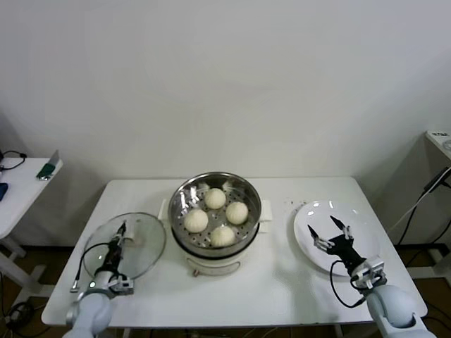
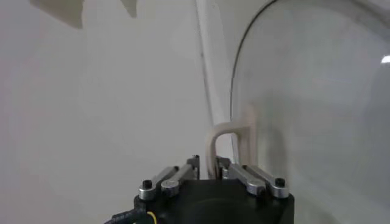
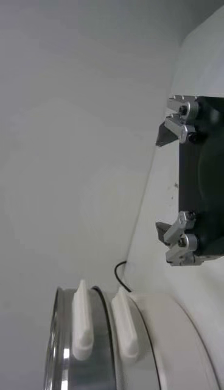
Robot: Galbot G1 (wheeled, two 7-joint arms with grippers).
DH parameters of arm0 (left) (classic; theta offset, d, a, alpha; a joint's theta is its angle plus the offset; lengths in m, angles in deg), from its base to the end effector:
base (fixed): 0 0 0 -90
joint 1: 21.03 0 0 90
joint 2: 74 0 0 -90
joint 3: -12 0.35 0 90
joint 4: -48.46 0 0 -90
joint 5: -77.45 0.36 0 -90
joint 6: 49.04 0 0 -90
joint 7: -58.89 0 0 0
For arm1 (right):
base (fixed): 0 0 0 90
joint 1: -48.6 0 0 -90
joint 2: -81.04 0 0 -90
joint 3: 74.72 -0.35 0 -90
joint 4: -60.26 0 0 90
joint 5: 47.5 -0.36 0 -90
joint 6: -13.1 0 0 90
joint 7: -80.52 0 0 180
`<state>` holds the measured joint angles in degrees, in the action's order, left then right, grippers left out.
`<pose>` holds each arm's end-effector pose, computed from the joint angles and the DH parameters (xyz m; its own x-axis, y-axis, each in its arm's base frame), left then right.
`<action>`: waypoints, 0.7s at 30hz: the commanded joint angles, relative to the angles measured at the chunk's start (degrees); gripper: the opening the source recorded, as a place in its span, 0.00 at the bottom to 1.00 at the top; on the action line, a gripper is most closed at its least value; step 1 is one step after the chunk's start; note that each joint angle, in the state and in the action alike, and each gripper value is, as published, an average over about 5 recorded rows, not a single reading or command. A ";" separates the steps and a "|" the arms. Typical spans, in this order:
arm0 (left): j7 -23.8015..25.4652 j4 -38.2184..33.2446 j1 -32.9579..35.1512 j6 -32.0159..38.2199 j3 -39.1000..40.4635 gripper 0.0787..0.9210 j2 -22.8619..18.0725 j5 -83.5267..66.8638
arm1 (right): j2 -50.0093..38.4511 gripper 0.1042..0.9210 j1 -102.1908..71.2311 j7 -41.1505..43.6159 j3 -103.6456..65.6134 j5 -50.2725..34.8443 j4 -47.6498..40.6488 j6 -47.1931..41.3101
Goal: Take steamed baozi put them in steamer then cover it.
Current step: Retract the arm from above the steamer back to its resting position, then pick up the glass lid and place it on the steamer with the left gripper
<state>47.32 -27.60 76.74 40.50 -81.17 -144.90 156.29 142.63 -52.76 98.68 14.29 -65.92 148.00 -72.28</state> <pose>0.2907 0.1612 -0.4498 -0.9832 -0.1113 0.1449 0.1601 -0.1418 0.9769 0.2901 -0.1787 -0.3820 -0.9382 -0.2879 0.1924 -0.3139 0.9416 -0.1219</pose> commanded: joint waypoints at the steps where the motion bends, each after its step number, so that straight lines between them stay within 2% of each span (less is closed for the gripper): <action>1: 0.55 -3.57 1.35 -0.41 0.12 0.17 1.05 -3.23 | 0.22 0.88 0.11 0.39 -0.02 0.64 -0.74 0.50; 5: 0.55 -7.62 3.71 -0.97 -0.20 0.09 1.76 -4.88 | -0.13 0.88 0.23 0.58 -0.14 0.57 -0.87 0.62; 12: 1.29 -20.17 10.07 -4.07 -1.64 0.09 3.92 -8.65 | -1.23 0.88 0.98 0.65 -0.34 0.38 -1.65 0.84; 16: 1.87 -27.36 15.00 -8.40 -2.84 0.09 5.41 -10.33 | -1.35 0.88 1.62 0.63 -0.35 0.33 -2.11 0.92; 21: 2.19 -36.69 21.70 -17.45 -4.06 0.09 7.47 -10.22 | -2.34 0.88 2.55 0.63 0.02 0.08 -3.45 1.36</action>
<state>48.98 -45.00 86.33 35.21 -83.48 -140.56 148.48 141.32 -51.04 99.23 13.93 -65.66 145.83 -71.22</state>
